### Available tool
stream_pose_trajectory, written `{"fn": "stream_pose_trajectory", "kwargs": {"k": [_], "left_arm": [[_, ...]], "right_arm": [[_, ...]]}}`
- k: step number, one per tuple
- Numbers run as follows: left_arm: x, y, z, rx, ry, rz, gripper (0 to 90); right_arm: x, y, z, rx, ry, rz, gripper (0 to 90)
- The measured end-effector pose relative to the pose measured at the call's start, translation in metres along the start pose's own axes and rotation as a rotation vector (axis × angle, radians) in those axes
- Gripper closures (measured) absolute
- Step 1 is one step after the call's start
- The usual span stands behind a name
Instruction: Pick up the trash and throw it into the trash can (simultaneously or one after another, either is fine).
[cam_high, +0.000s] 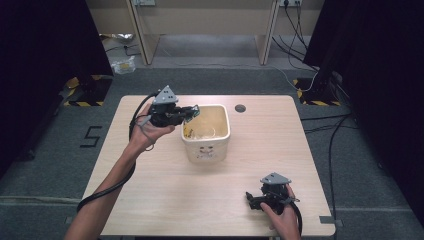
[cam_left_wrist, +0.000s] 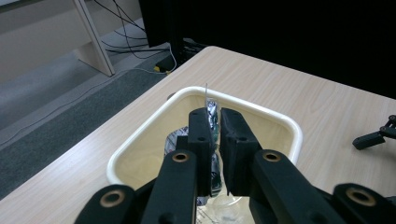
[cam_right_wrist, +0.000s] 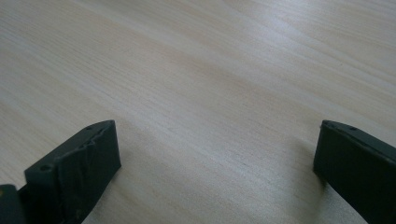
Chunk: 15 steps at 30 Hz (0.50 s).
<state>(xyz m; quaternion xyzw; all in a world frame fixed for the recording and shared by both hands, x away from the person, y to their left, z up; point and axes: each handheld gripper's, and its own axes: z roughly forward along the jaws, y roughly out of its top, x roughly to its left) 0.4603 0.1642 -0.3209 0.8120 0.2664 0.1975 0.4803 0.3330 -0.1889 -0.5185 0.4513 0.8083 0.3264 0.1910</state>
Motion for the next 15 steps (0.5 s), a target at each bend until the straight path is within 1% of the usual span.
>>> {"fn": "stream_pose_trajectory", "kwargs": {"k": [8, 15], "left_arm": [[-0.008, 0.0, 0.015, 0.011, -0.026, 0.003, 82.6], [-0.011, 0.0, 0.026, 0.023, -0.04, -0.003, 82.6]], "right_arm": [[0.0, 0.0, 0.0, 0.0, 0.002, -0.003, 0.8], [0.0, 0.0, 0.0, 0.0, 0.002, -0.007, 0.7]]}}
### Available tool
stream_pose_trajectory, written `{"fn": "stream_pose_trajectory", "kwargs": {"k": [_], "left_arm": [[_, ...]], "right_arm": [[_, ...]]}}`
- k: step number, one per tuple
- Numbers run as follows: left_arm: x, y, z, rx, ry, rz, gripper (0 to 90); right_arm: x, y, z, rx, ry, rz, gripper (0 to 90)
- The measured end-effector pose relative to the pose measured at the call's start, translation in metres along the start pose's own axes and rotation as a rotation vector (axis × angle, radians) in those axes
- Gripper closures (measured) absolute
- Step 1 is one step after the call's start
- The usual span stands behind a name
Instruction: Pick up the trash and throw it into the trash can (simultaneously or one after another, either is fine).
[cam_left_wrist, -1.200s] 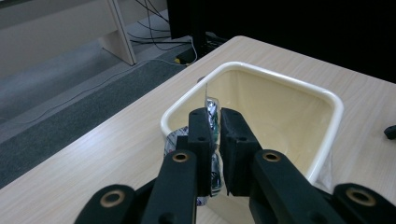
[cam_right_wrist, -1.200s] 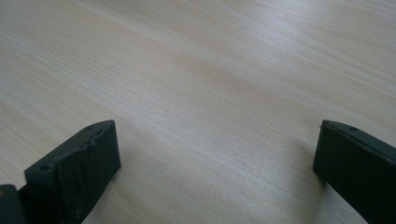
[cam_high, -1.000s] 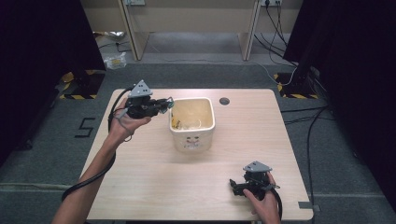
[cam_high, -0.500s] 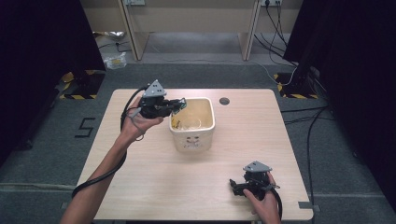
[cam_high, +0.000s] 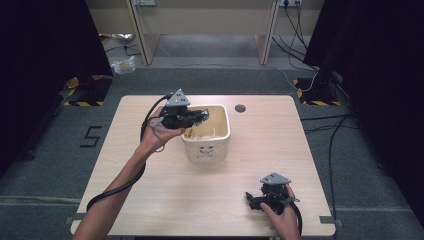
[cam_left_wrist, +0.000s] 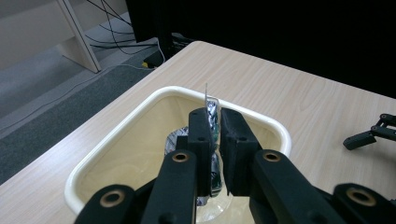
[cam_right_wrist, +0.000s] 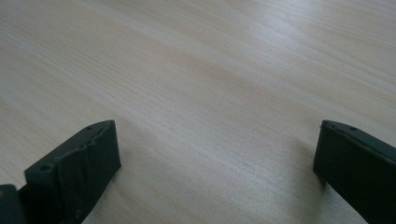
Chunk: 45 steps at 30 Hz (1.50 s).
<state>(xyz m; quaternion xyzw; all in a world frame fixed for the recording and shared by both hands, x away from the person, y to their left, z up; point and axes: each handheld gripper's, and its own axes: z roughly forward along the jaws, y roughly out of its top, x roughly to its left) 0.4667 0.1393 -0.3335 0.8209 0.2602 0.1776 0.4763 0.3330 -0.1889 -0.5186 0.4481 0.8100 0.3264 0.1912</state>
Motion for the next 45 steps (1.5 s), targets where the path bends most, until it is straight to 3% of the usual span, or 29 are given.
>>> {"fn": "stream_pose_trajectory", "kwargs": {"k": [17, 28, 31, 37, 45], "left_arm": [[-0.006, -0.005, 0.027, 0.054, -0.031, -0.01, 82.5], [-0.002, -0.011, 0.036, 0.083, -0.039, -0.047, 80.5], [-0.001, -0.012, 0.037, 0.103, -0.051, -0.065, 69.0], [0.003, -0.011, 0.034, 0.082, -0.039, -0.108, 46.3], [0.005, -0.01, 0.024, 0.071, -0.035, -0.126, 34.7]], "right_arm": [[0.0, 0.0, 0.0, 0.0, 0.001, -0.003, 0.8], [0.0, 0.0, 0.0, 0.001, 0.003, 0.001, 0.8], [0.0, 0.0, 0.0, -0.001, 0.002, -0.001, 0.8], [0.0, 0.0, 0.0, 0.001, 0.003, 0.0, 0.8], [0.0, 0.0, 0.0, -0.001, 0.005, -0.002, 0.8]]}}
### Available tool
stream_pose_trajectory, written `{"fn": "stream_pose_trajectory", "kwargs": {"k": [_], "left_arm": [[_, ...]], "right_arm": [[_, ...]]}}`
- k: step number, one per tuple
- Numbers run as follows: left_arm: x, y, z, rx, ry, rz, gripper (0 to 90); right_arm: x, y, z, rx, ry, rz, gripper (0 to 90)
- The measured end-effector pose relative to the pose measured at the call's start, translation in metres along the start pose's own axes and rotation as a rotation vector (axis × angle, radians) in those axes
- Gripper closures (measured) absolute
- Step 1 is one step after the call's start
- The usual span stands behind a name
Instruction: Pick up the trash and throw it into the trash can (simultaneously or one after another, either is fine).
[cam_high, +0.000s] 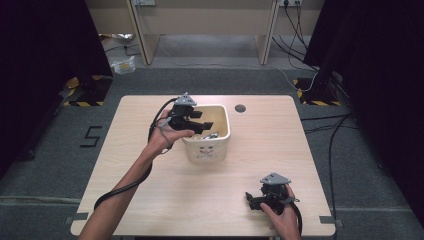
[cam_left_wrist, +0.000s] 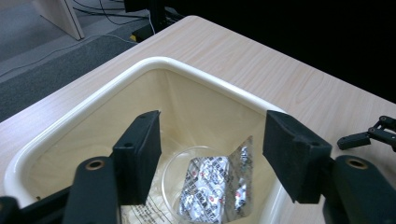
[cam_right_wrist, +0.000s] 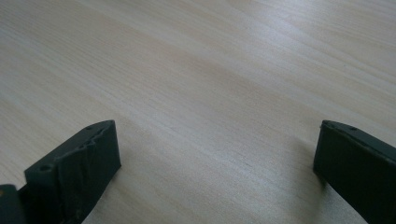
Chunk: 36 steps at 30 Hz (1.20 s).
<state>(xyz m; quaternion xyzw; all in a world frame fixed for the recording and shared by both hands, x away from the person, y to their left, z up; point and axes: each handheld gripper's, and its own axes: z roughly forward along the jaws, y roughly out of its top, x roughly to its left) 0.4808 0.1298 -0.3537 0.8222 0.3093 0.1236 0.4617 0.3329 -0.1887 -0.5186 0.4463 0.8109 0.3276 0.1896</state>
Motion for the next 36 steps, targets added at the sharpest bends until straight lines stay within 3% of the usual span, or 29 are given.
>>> {"fn": "stream_pose_trajectory", "kwargs": {"k": [15, 30, 36], "left_arm": [[0.01, -0.009, -0.03, -0.033, 0.017, -0.046, 28.2], [0.024, -0.035, -0.063, -0.062, 0.037, -0.085, 24.4], [0.029, -0.045, -0.073, -0.071, 0.07, -0.089, 24.1]], "right_arm": [[0.0, 0.0, 0.0, 0.0, 0.0, 0.0, 0.8], [0.0, 0.0, 0.0, 0.001, -0.001, -0.002, 0.7], [0.0, 0.0, 0.0, 0.002, 0.0, -0.002, 0.8]]}}
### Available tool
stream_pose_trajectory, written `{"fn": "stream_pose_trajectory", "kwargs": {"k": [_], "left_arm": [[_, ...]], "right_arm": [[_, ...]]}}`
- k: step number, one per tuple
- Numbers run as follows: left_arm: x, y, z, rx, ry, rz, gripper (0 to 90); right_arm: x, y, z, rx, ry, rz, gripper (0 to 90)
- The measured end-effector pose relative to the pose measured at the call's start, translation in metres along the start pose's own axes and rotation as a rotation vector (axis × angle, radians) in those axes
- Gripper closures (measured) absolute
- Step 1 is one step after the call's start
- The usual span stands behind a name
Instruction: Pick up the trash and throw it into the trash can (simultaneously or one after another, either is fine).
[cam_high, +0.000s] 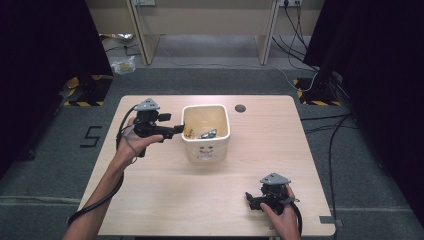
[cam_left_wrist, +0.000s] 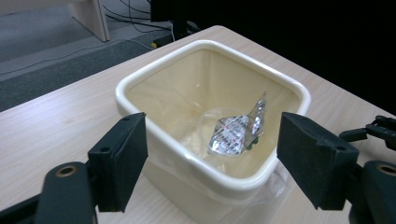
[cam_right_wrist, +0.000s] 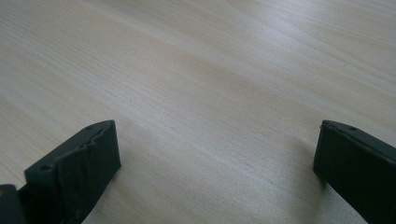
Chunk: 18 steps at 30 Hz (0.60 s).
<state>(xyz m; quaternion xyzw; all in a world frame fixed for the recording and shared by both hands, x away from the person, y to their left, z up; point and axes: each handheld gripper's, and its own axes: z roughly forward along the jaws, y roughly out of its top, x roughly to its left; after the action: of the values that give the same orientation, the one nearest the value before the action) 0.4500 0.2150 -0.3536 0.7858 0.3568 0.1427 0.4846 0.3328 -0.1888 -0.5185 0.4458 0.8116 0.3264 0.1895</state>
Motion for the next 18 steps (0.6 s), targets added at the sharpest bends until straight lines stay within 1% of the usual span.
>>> {"fn": "stream_pose_trajectory", "kwargs": {"k": [4, 11, 13, 18], "left_arm": [[0.003, -0.006, -0.005, -0.005, 0.014, -0.002, 24.1], [0.007, -0.017, -0.012, -0.011, 0.017, -0.013, 24.1], [0.009, -0.024, -0.015, -0.01, 0.028, -0.013, 24.1], [0.01, -0.034, -0.017, -0.019, 0.036, -0.016, 23.9]], "right_arm": [[0.0, 0.0, 0.0, 0.0, 0.0, 0.0, 0.7], [0.0, 0.0, 0.0, 0.001, 0.0, 0.002, 0.8], [0.0, 0.0, 0.0, 0.001, 0.0, 0.002, 0.8], [0.0, 0.0, 0.0, 0.001, 0.0, 0.002, 0.8]]}}
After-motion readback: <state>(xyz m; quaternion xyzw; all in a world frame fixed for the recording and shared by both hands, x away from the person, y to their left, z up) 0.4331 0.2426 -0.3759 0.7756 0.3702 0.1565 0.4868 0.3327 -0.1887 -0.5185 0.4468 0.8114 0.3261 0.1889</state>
